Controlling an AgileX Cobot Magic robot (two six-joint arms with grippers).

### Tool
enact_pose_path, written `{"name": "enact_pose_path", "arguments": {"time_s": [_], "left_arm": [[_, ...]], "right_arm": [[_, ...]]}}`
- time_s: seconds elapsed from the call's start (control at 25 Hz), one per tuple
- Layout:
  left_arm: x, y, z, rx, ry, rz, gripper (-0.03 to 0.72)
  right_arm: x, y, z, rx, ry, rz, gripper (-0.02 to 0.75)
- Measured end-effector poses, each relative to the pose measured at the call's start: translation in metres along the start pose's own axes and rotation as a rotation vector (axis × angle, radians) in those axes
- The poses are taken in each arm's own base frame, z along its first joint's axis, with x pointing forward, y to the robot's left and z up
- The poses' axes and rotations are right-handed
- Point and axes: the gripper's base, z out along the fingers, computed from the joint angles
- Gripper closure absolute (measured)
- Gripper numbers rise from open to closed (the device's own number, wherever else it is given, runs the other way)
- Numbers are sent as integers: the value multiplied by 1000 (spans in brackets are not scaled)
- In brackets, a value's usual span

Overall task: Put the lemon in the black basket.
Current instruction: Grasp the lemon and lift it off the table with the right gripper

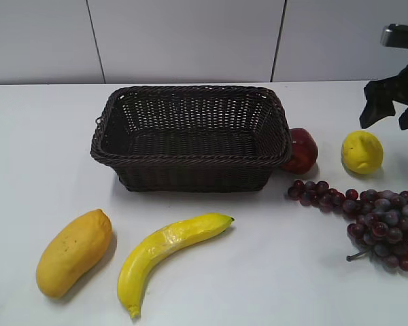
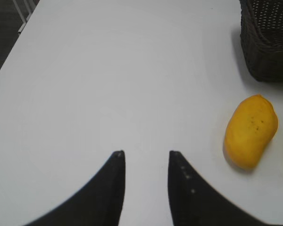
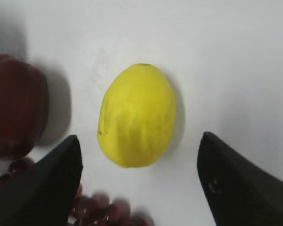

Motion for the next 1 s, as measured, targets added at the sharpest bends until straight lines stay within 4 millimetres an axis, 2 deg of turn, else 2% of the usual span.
{"name": "enact_pose_path", "arguments": {"time_s": [0.16, 0.28, 0.44, 0.64, 0.76, 0.88, 1.0], "left_arm": [[0, 0, 0, 0, 0, 0, 456], [0, 0, 0, 0, 0, 0, 456], [0, 0, 0, 0, 0, 0, 456], [0, 0, 0, 0, 0, 0, 456], [0, 0, 0, 0, 0, 0, 456], [0, 0, 0, 0, 0, 0, 455], [0, 0, 0, 0, 0, 0, 453]], "right_arm": [[4, -6, 37, -5, 80, 22, 164], [10, -8, 58, -13, 135, 40, 164], [14, -10, 67, -14, 163, 45, 173], [10, -6, 61, -28, 190, 36, 195], [-3, 4, 44, -46, 169, -20, 195], [-26, 29, 18, -77, 114, -92, 195], [-49, 70, -7, -122, 35, -189, 195]]}}
